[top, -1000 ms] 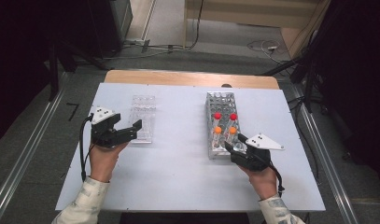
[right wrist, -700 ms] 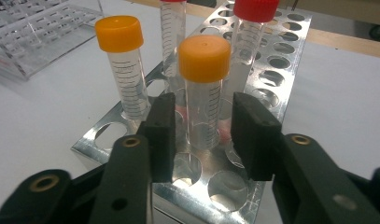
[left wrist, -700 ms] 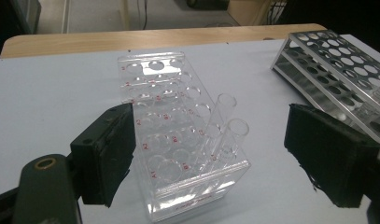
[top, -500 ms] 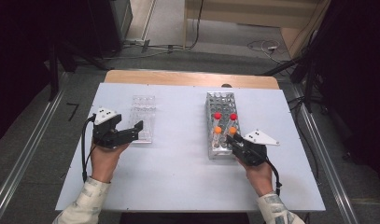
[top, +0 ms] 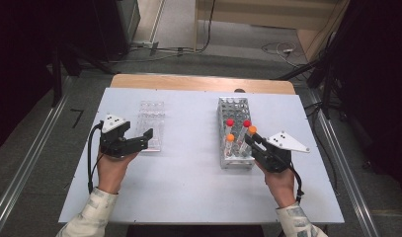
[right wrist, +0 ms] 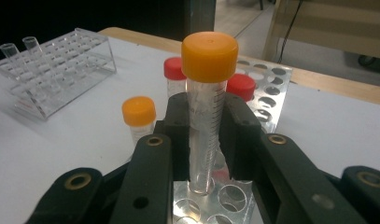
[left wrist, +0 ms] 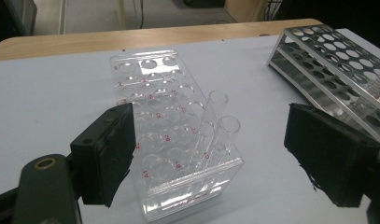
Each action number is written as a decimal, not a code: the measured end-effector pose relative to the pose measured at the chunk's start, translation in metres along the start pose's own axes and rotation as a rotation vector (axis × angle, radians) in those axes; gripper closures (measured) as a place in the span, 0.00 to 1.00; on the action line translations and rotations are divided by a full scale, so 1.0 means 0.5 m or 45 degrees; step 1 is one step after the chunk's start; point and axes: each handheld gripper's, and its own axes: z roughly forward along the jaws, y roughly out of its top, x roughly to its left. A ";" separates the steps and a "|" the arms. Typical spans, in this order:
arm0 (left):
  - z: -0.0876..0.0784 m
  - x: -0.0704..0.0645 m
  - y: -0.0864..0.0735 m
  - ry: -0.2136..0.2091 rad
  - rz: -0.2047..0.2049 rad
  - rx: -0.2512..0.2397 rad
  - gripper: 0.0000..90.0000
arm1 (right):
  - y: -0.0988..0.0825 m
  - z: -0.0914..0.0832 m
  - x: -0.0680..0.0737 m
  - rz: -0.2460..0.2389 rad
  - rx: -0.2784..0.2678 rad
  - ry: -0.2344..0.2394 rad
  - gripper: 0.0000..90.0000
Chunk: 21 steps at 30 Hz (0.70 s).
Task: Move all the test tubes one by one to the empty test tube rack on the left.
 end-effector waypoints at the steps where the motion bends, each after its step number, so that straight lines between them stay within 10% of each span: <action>1: 0.000 0.000 0.000 -0.002 0.002 0.002 0.19 | 0.004 -0.004 0.001 0.004 -0.003 0.003 0.80; 21: -0.001 -0.012 0.002 -0.018 0.014 -0.003 0.19 | 0.028 -0.009 0.085 -0.065 0.004 0.180 0.80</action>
